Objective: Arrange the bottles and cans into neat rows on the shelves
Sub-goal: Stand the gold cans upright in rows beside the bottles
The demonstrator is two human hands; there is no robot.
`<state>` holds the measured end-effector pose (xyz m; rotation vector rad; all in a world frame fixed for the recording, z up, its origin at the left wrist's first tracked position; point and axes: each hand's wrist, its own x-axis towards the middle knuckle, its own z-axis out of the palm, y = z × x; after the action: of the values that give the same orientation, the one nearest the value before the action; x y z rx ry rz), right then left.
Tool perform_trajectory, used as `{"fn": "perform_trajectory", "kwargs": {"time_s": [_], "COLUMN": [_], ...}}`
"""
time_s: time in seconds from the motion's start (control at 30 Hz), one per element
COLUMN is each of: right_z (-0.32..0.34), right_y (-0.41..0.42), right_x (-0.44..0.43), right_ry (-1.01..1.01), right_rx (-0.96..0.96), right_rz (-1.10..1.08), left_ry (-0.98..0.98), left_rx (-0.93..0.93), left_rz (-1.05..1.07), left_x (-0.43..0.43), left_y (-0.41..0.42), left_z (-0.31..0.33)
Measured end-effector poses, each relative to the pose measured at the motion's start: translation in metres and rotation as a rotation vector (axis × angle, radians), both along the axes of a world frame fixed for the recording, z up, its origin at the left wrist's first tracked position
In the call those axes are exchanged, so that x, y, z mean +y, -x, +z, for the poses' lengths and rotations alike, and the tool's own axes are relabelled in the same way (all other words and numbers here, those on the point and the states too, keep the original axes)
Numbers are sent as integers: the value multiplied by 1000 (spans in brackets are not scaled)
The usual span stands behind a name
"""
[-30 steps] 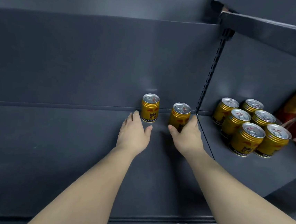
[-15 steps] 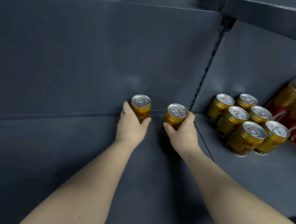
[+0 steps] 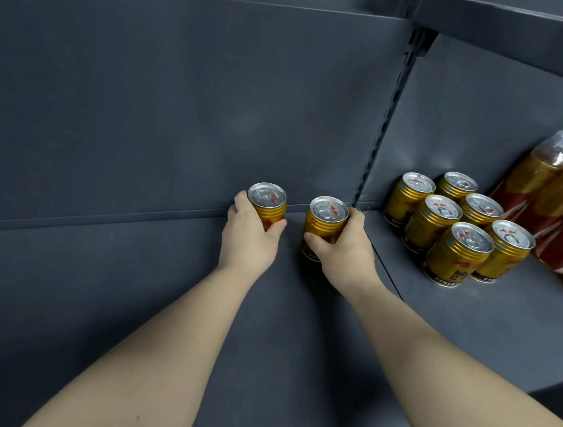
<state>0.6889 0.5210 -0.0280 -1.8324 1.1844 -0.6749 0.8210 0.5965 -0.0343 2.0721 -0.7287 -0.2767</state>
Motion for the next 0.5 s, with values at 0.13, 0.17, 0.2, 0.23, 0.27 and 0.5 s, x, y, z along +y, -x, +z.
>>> {"fn": "perform_trajectory", "kwargs": {"time_s": [0.13, 0.17, 0.2, 0.23, 0.27, 0.5], "right_z": [0, 0, 1, 1, 2, 8], "right_y": [8, 11, 15, 19, 23, 67], "right_x": [12, 16, 19, 24, 29, 70], "right_ry": [63, 75, 86, 95, 98, 118], "right_rx": [27, 29, 26, 21, 15, -40], "right_rz": [9, 12, 16, 22, 29, 101], "left_ry": [10, 12, 14, 13, 13, 20], "left_rx": [15, 22, 27, 31, 33, 28], "left_rz": [3, 8, 15, 22, 28, 84], "left_x": [19, 25, 32, 39, 46, 102], "left_y": [13, 17, 22, 27, 32, 85], "left_z": [4, 5, 6, 7, 8, 13]}}
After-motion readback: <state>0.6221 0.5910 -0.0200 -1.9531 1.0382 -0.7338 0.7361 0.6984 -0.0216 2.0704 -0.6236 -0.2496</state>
